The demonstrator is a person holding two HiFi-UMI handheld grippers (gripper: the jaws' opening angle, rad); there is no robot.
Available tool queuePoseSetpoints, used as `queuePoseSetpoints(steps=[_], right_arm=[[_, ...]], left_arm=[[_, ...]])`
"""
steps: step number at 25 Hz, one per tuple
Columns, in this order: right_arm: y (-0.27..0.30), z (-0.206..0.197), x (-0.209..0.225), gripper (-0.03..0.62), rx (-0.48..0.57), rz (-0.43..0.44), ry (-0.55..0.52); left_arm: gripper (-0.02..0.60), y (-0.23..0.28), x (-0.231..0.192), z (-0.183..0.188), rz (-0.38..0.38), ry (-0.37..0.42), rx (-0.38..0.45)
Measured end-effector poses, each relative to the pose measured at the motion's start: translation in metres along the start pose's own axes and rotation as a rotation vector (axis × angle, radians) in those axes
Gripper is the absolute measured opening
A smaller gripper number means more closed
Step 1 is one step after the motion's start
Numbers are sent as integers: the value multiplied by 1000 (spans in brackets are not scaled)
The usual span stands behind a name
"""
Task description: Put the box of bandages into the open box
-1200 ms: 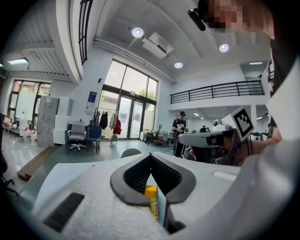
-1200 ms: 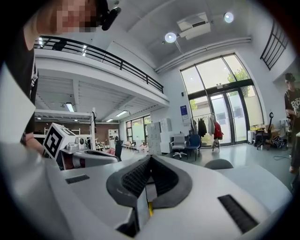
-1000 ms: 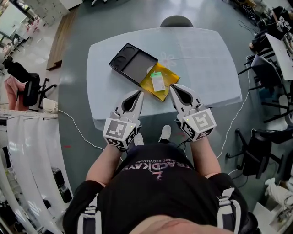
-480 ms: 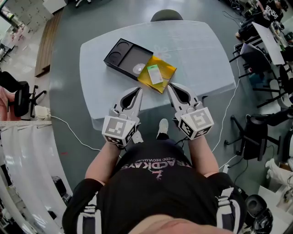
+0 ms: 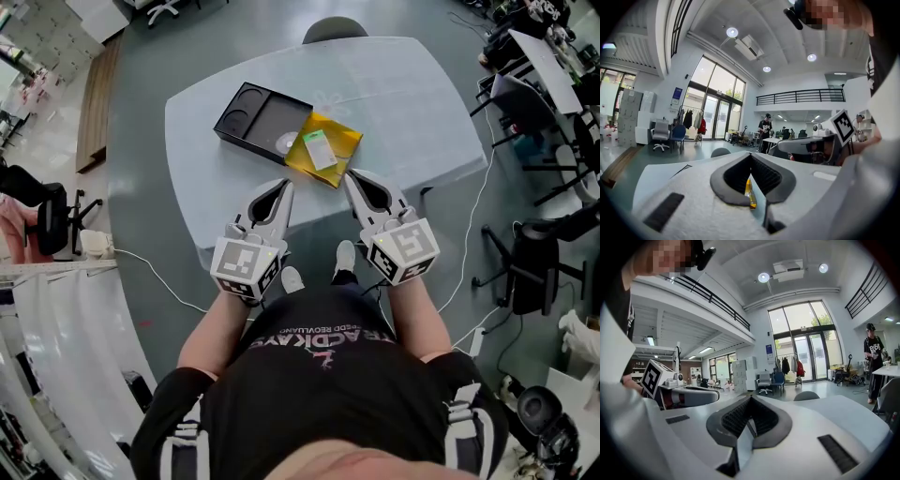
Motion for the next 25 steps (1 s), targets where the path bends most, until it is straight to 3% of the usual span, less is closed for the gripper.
queuePoseSetpoints(steps=[25], right_arm=[[5, 0, -3, 11, -14, -9, -4]], left_arm=[[16, -2, -6, -3, -11, -10, -8]])
Point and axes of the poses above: the fingertips, and each gripper's own axes: y forward along the fingers, x to its right, z out of its top, the point moved 5 cm from there along -y, backward along the fingers, and after that the axes turned 12 degrees about z, right-handed, at the moved point
